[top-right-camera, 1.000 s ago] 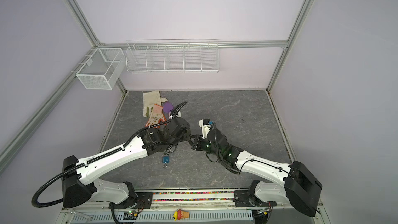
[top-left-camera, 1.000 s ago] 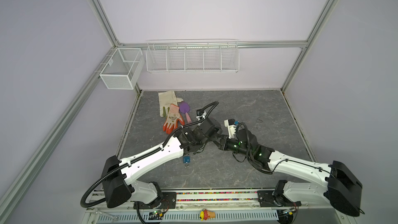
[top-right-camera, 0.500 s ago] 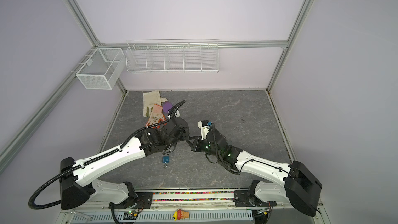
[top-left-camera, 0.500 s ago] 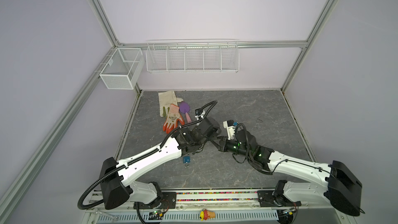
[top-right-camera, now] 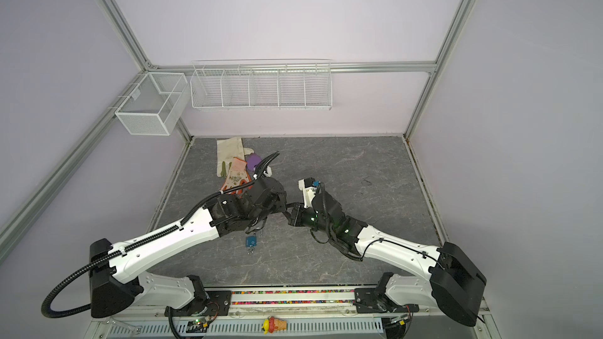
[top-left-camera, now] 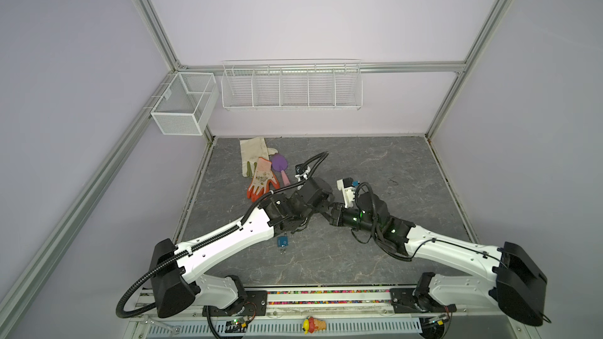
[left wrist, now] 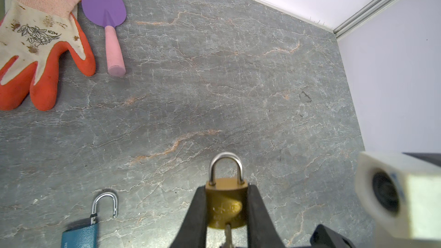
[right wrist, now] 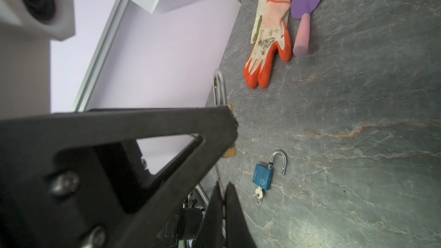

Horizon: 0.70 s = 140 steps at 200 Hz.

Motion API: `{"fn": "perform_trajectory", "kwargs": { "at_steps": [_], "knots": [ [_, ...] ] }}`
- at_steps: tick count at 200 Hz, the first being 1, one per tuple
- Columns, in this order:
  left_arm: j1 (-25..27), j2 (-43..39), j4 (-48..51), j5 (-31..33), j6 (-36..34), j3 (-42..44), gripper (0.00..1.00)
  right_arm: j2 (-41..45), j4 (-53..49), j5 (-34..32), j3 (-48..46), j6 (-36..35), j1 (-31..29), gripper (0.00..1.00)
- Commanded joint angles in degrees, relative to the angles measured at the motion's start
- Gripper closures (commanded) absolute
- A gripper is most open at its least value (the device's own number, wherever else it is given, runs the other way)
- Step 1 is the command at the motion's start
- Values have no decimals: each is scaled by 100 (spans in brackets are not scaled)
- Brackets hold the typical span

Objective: Unlock with the key
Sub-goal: 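Insert the key tip into the padlock's keyhole with the right gripper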

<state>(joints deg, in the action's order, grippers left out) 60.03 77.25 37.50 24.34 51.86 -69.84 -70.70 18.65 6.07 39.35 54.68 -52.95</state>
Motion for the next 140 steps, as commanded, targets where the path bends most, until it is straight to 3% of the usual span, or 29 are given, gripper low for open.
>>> {"fn": "perform_trajectory", "kwargs": {
  "at_steps": [1, 140],
  "knots": [
    [17, -46, -43, 39, -7, -73, 100, -73, 24, -42, 4, 92, 73, 94],
    [17, -180, 4, 196, -6, -100, 100, 92, -426, 7, 169, -185, 43, 94]
  ]
}}
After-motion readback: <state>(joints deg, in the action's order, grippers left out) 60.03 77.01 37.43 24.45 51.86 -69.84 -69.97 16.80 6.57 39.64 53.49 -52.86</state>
